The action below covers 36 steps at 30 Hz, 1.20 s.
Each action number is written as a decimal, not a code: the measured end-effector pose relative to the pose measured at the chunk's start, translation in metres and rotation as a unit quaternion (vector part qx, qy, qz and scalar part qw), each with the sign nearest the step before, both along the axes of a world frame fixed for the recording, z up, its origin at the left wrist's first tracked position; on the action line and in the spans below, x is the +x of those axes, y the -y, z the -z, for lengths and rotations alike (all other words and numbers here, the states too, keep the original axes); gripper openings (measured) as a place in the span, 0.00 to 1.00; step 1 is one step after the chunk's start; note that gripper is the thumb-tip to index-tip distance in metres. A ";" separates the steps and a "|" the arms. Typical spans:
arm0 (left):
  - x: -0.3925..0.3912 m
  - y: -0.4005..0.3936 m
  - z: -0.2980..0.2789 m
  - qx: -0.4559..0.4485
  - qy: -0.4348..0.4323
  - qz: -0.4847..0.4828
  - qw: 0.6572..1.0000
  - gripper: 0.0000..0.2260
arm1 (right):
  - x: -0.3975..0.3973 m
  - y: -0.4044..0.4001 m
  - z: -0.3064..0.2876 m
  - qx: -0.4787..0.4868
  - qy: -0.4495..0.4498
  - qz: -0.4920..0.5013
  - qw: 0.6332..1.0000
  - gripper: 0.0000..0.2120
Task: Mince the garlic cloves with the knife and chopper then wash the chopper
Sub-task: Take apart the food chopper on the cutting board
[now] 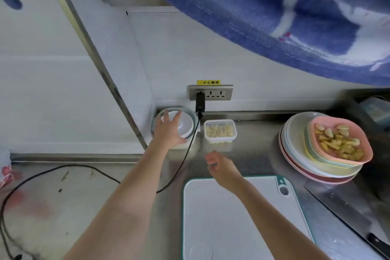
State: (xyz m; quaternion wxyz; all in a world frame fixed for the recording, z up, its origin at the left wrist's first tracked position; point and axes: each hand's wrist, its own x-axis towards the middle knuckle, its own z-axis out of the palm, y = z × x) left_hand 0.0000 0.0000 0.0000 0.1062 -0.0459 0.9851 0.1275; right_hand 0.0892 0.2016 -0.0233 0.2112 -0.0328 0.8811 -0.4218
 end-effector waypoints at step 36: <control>0.001 -0.002 -0.046 -0.026 -0.034 -0.060 0.997 0.46 | 0.007 0.038 -0.036 -0.203 0.074 0.196 0.957 0.14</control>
